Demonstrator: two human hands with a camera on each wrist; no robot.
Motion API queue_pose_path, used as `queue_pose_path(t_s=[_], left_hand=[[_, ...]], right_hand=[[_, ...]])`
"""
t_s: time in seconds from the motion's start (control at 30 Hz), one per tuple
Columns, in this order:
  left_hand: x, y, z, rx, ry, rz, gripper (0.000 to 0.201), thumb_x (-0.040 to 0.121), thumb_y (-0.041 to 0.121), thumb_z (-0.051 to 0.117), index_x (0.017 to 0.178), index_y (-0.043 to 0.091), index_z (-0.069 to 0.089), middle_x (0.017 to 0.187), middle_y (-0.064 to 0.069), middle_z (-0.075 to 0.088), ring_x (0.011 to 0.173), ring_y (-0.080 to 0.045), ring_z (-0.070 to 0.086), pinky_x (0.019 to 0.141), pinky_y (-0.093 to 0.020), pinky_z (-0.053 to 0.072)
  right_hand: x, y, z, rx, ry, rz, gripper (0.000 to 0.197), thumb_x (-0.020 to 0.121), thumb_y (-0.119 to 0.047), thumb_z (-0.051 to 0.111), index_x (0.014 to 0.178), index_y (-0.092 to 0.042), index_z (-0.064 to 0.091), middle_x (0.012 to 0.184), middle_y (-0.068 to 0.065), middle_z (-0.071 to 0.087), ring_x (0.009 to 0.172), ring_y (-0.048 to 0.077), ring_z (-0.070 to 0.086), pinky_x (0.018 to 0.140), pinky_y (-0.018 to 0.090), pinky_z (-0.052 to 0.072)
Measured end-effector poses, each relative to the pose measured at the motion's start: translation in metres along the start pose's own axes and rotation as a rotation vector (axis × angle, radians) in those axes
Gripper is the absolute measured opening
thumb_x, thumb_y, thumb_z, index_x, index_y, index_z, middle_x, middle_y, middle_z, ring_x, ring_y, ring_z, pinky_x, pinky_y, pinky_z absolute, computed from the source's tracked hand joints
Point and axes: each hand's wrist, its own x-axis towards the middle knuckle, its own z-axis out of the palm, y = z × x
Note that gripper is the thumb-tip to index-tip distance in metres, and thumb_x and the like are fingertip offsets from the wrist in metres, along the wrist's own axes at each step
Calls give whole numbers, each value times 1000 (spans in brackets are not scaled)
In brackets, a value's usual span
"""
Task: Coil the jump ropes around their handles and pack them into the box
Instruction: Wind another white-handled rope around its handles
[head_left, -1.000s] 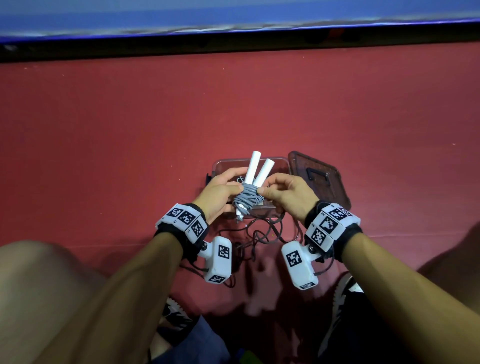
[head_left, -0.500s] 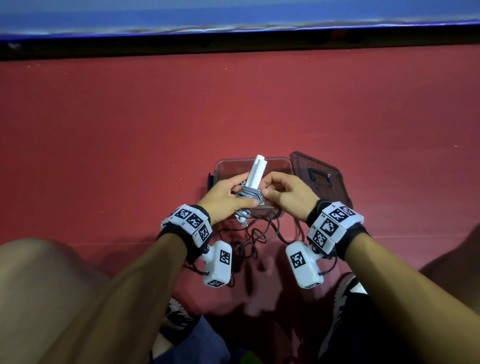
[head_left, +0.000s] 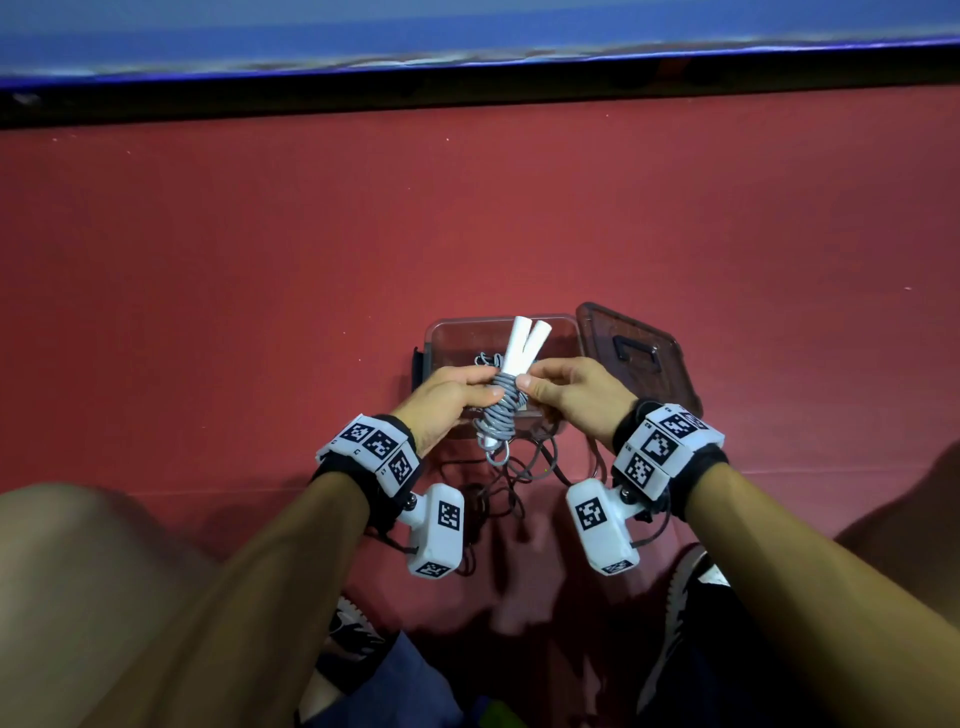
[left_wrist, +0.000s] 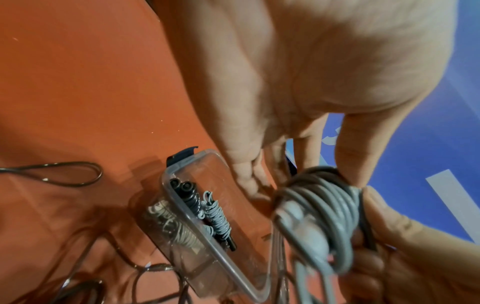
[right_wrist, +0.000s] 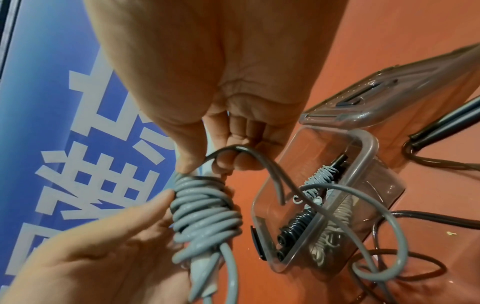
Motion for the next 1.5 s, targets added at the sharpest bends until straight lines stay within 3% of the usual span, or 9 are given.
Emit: queue_pose_path(t_s=[0.13,0.27,0.6,0.9,1.03,1.1,1.2,1.37,1.5], left_hand=[[-4,3,4,104,-35,70,44,81,30,79,123,20,71,117,-4,75,117,-24,67,111,-45,45],[-3,1,5,178,-15,84,45,81,24,81,124,28,70,117,-1,75,120,-20,66,111,-42,45],[-2,9,1,-43,40,-3,19,97,-4,56,111,8,60,106,-9,73,106,-29,67,97,-53,55],[-4,12,1,-108,46,9,28,100,-7,48,127,-8,51,119,-31,65,107,-41,64,99,-60,51],[-1,8,-1,-114,84,-1,27,100,-7,46,126,-7,55,116,-30,60,114,-48,59,106,-64,45],[-2,7,-1,-112,81,2,28,100,-8,45,124,-2,58,119,-30,61,115,-46,60,107,-62,45],[-1,7,-1,-92,92,4,33,101,-6,45,127,6,63,129,-28,63,122,-41,62,108,-55,47],[-1,3,1,20,86,34,39,106,3,43,136,24,57,116,-8,72,103,-19,71,87,-34,60],[1,3,3,30,132,27,20,103,1,46,108,14,60,96,-5,69,89,-19,67,81,-38,59]], right_hand=[[-1,-1,2,41,56,5,28,94,-21,69,93,6,65,60,4,58,47,13,52,50,24,47],[3,3,0,7,75,34,40,84,-30,79,91,6,63,66,7,63,53,17,57,56,31,49],[2,-7,-6,-15,-55,-9,18,91,-16,72,92,-5,58,69,10,55,65,27,50,64,42,42],[2,-4,-6,-39,-7,-67,13,93,-26,69,86,-17,63,60,11,50,44,16,37,46,24,32],[1,-4,-5,-50,5,-68,16,95,-24,68,110,-23,73,59,-5,64,47,2,50,50,21,44],[2,-2,-4,17,16,-63,19,94,-16,68,110,-23,74,81,12,75,67,11,63,70,39,59],[2,-1,-3,58,19,-45,27,93,-9,67,95,-33,77,98,23,73,80,29,61,87,61,52],[1,-4,-4,8,22,-59,14,90,-9,68,90,-19,78,93,27,71,76,26,60,84,47,54],[-1,-6,-2,-7,69,-73,6,87,-15,74,83,-13,77,68,16,61,65,22,48,67,33,41]])
